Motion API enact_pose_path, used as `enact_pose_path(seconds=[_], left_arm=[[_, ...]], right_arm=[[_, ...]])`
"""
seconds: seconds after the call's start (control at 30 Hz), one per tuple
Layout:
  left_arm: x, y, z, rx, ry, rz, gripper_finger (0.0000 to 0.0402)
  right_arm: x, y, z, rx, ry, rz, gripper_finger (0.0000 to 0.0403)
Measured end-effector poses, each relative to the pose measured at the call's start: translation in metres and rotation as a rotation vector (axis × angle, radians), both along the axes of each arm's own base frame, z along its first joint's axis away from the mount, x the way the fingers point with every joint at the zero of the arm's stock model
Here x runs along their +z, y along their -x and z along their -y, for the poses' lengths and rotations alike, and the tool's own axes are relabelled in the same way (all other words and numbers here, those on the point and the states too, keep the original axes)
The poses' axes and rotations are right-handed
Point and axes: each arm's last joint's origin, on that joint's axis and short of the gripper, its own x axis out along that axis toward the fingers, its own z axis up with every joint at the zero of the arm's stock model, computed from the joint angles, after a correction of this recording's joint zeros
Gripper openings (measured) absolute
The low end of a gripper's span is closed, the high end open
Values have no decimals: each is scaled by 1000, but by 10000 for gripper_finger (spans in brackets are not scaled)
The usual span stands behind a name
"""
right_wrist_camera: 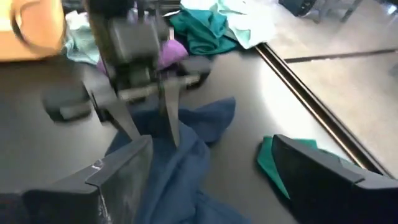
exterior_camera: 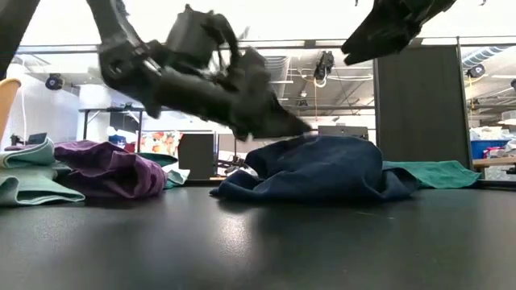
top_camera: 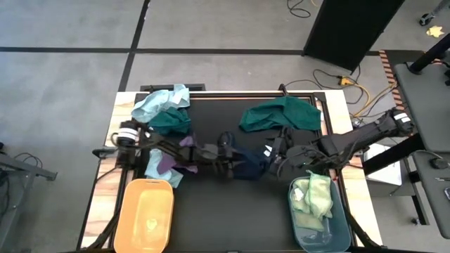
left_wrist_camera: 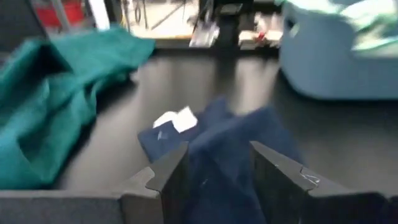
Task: Sort microfiber towel by color & place in baskets
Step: Put the dark blue microfiber towel into the yellow bin
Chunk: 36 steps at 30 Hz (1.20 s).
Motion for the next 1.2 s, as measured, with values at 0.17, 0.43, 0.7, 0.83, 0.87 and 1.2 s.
enact_pose_path(seconds=[0.17, 0.43, 0.7, 0.83, 0.87, 1.2], left_arm=[[-33, -13, -7, 33, 38, -101, 151], [-63, -14, -6, 64, 57, -214, 115], [-42, -7, 4, 35, 53, -292, 18], [-1, 7, 18, -38, -6, -352, 10], [13, 11, 22, -47, -22, -345, 10], [163, 116, 81, -171, 40, -317, 9]], right_arm=[[0, 13, 3, -42, -61, -44, 318], [-6, 16, 4, -53, -72, -84, 319], [-9, 14, 3, -53, -66, -105, 300], [-10, 13, 3, -52, -66, -109, 292], [-10, 13, 3, -51, -64, -110, 290], [-11, 13, 3, -38, -38, -124, 272]])
